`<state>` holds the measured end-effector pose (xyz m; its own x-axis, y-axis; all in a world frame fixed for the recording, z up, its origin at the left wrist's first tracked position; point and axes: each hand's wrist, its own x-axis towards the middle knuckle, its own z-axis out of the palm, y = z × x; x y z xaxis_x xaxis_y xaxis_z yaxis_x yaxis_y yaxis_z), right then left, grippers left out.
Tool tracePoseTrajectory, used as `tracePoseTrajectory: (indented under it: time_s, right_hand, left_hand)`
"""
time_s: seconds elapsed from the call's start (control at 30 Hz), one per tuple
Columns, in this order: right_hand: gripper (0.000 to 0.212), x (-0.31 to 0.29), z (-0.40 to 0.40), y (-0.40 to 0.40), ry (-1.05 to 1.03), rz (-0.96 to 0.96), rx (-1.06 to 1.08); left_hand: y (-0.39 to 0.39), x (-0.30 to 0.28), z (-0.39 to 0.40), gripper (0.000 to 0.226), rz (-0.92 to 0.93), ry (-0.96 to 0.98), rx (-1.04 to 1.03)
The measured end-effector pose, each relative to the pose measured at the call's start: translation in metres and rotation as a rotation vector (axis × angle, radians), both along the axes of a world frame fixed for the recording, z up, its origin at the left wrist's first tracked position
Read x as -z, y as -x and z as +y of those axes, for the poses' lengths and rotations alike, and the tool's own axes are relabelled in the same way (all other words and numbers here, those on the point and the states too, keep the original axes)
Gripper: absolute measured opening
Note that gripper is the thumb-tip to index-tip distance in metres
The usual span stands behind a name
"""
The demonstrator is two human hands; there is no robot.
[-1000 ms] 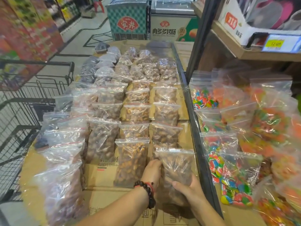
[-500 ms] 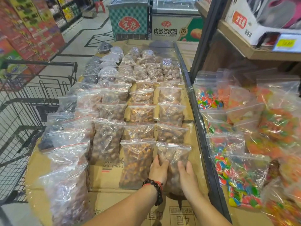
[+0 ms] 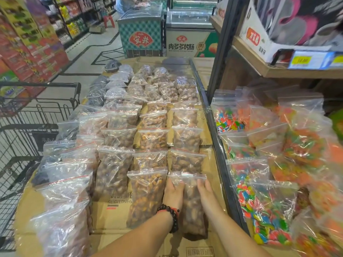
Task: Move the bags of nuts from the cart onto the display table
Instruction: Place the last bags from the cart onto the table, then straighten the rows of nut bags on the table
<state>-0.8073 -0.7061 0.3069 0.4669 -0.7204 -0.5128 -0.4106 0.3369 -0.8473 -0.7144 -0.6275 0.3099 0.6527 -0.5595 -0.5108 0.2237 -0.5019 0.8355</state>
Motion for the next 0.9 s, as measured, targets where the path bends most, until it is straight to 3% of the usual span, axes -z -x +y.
tracePoseTrajectory:
  time_s: [0.1,0.23,0.37,0.4,0.53,0.7,0.9]
  right_hand:
    - [0.031,0.007,0.001,-0.012,0.010,0.012,0.030]
    - [0.016,0.011,-0.003,-0.014,0.048,-0.047,0.152]
    - [0.012,0.010,-0.015,-0.023,0.065,-0.019,0.134]
    - [0.015,0.010,-0.018,-0.025,0.065,0.002,0.122]
    - [0.060,0.009,-0.033,-0.036,0.048,0.022,0.122]
    - [0.061,0.018,-0.038,-0.048,0.089,-0.013,0.151]
    - [0.053,0.020,-0.050,-0.060,0.215,0.014,0.207]
  left_hand:
    - [-0.003,0.000,-0.005,0.048,0.067,0.024,-0.017]
    - [0.000,0.001,-0.011,0.056,0.001,0.041,-0.009]
    - [-0.006,0.010,-0.018,0.063,-0.054,0.018,-0.008]
    - [-0.007,0.012,-0.020,0.064,-0.032,0.013,-0.018]
    - [-0.020,0.010,-0.028,0.089,0.086,0.090,-0.035]
    - [-0.031,0.008,-0.043,0.061,0.055,0.047,-0.049]
    - [-0.044,0.003,-0.055,0.065,0.041,0.082,-0.010]
